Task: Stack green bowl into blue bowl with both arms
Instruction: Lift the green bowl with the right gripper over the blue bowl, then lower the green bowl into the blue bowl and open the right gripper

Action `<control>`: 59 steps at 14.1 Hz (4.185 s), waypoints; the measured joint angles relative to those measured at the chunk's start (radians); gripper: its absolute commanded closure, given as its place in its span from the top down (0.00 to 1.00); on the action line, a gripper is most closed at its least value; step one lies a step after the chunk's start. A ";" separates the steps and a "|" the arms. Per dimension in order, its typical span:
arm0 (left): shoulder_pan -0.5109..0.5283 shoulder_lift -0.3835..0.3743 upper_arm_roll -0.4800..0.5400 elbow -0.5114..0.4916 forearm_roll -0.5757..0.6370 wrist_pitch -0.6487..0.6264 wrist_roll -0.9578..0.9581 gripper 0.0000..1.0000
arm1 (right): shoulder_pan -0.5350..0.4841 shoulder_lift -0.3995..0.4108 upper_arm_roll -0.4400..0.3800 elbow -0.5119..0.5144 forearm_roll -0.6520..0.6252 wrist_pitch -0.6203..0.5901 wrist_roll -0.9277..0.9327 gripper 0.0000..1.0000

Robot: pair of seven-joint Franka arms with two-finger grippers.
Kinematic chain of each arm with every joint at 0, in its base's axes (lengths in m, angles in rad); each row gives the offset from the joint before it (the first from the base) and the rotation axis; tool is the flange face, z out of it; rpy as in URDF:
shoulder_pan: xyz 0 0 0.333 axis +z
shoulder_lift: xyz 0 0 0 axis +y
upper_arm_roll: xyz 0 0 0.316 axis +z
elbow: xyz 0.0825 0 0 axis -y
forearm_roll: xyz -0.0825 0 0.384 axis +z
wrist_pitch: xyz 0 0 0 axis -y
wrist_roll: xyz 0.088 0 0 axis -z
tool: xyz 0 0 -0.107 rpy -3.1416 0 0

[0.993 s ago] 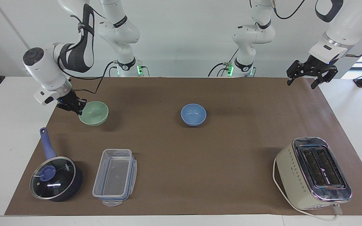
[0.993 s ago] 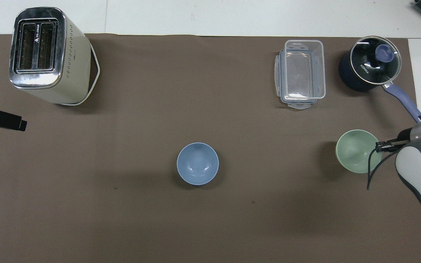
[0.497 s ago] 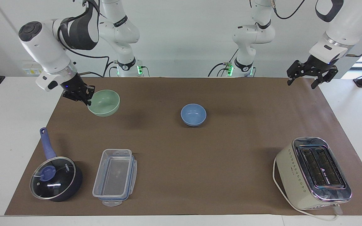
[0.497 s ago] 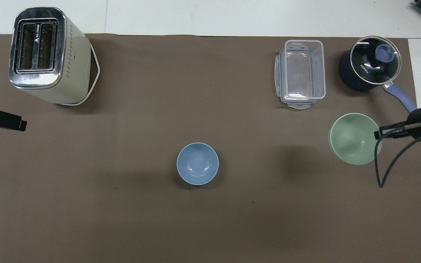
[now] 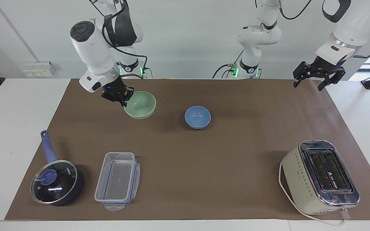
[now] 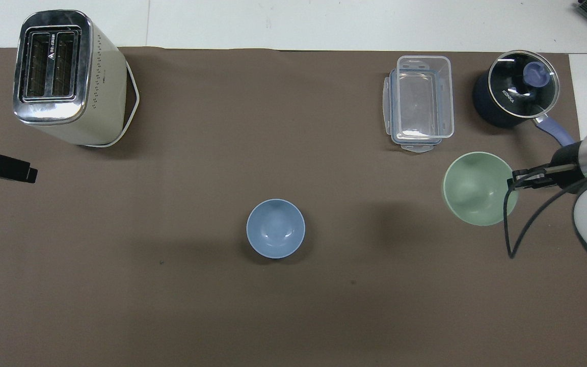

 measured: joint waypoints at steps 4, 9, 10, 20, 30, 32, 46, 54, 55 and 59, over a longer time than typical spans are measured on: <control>0.000 0.000 -0.002 0.000 0.000 0.000 0.000 1.00 | 0.166 0.070 0.003 0.008 0.001 0.112 0.207 0.00; 0.000 0.000 -0.003 0.000 0.000 0.000 0.000 1.00 | 0.295 0.136 0.004 0.009 0.001 0.180 0.362 0.00; 0.000 0.000 -0.004 0.000 0.000 0.000 0.000 1.00 | 0.303 0.146 0.004 0.009 0.001 0.182 0.366 0.00; 0.000 0.000 -0.004 0.000 0.000 0.000 0.000 1.00 | 0.375 0.167 0.003 -0.063 0.001 0.287 0.367 0.00; 0.000 0.000 -0.005 0.000 0.000 0.000 0.000 1.00 | 0.378 0.205 0.003 -0.091 0.001 0.338 0.362 0.00; 0.000 0.000 -0.005 0.000 0.000 0.000 0.000 1.00 | 0.380 0.205 0.003 -0.097 0.001 0.347 0.362 0.00; 0.000 0.000 -0.013 0.000 0.000 0.000 0.000 1.00 | 0.391 0.216 0.003 -0.108 0.001 0.373 0.361 0.00; 0.000 0.000 -0.011 0.000 0.000 0.000 0.000 1.00 | 0.391 0.226 0.003 -0.112 0.001 0.381 0.361 0.28; 0.000 0.000 -0.011 0.000 0.000 0.000 0.000 1.00 | 0.391 0.226 0.003 -0.112 0.001 0.381 0.361 0.33; 0.000 0.000 -0.009 0.000 0.000 -0.001 0.000 1.00 | 0.392 0.226 0.003 -0.112 0.001 0.381 0.361 0.81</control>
